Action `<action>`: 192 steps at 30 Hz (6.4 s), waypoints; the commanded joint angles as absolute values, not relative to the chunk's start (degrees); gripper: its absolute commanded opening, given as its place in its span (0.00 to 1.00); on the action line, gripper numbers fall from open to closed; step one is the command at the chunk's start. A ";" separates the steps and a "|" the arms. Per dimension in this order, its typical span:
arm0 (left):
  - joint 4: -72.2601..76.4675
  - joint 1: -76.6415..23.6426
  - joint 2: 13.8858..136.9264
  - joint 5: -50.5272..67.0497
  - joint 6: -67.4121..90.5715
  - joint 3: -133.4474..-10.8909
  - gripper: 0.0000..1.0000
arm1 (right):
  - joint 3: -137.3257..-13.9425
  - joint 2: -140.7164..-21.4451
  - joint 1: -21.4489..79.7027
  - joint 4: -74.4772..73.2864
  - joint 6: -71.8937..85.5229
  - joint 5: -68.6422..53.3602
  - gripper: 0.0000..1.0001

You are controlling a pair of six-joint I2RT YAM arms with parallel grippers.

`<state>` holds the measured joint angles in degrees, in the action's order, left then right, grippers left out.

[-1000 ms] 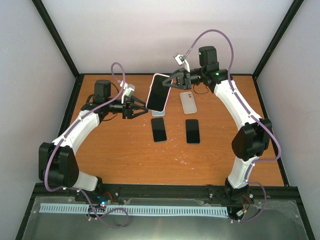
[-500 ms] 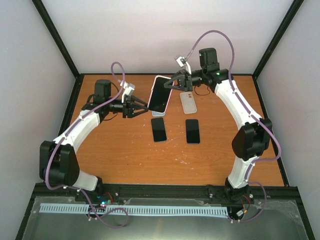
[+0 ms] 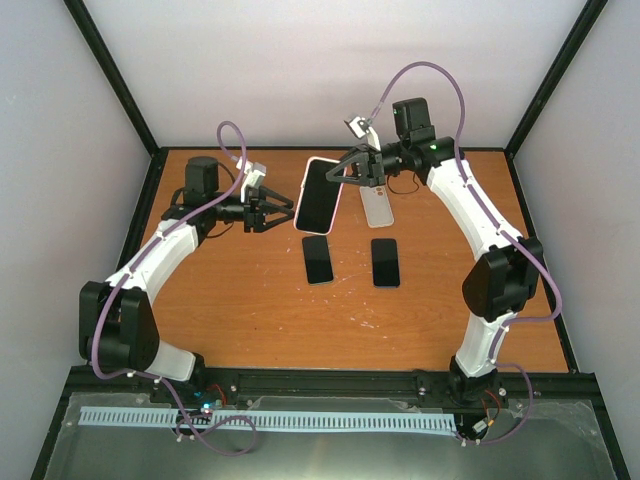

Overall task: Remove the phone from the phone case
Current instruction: Remove the phone case from the phone.

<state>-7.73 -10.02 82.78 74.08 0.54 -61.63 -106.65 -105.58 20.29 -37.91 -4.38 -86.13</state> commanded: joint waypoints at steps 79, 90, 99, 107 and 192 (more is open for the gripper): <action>23.93 -7.86 86.40 80.45 37.07 -59.80 0.01 | -122.36 -121.69 23.36 -19.94 10.77 -69.37 0.47; 25.32 -3.95 86.69 73.92 46.71 -56.91 0.01 | -118.82 -115.68 21.65 -17.20 1.96 -49.27 0.61; 20.29 -1.88 88.24 65.12 57.19 -57.76 0.01 | -107.81 -107.01 30.75 -19.76 -22.10 -27.97 0.53; 21.70 -0.27 89.67 61.86 69.62 -56.49 0.01 | -101.51 -104.49 39.14 -19.43 -35.19 -18.20 0.51; -5.72 4.20 89.52 38.28 37.36 -55.06 0.01 | -98.56 -102.99 47.14 -1.51 -45.17 7.60 0.03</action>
<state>-3.01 2.44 89.86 42.61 42.98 -54.41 -99.72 -109.16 48.42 -6.98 -45.98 5.78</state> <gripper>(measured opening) 0.104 0.070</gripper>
